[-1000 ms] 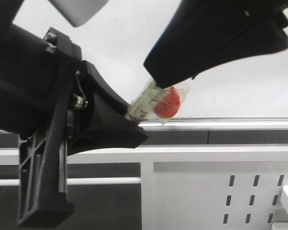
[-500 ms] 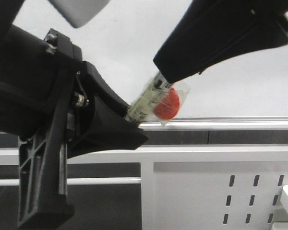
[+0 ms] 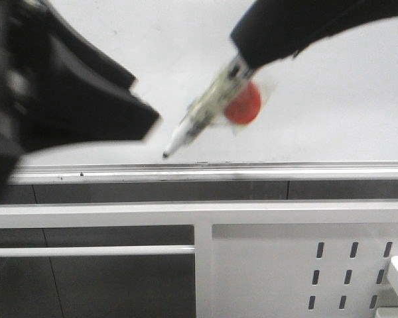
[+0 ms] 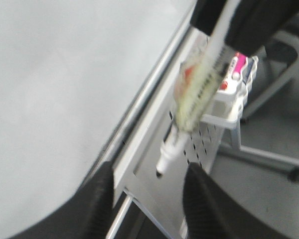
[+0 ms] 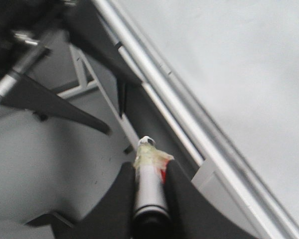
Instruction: Write number 1 on whiteboard
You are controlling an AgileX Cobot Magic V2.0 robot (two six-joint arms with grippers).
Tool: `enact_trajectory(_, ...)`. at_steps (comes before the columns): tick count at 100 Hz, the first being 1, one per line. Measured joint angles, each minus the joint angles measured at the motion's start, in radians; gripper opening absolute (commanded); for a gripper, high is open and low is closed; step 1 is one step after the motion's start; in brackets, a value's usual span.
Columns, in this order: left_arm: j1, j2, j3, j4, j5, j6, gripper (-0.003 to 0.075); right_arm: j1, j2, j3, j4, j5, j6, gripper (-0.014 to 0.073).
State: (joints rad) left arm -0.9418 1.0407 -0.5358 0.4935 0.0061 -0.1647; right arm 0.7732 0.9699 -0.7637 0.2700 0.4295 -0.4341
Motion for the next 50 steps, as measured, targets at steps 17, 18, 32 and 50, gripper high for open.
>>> enact_trajectory(17, 0.04, -0.203, 0.054, -0.079, 0.012, 0.0, -0.0019, -0.046, -0.052, 0.079, 0.0, -0.085, 0.0, -0.0069)
enact_trajectory(18, 0.043, -0.212, 0.056, -0.085, 0.012, 0.0, -0.002, -0.049, -0.055, 0.089, 0.0, -0.097, 0.0, -0.0069)
enact_trajectory(32, 0.123, -0.354, 0.121, -0.165, 0.01, 0.0, -0.002, -0.054, -0.096, 0.166, 0.0, -0.23, 0.0, -0.0069)
enact_trajectory(50, 0.276, -0.451, 0.234, -0.357, -0.124, 0.0, -0.002, -0.054, -0.125, 0.181, 0.001, -0.38, 0.0, -0.0069)
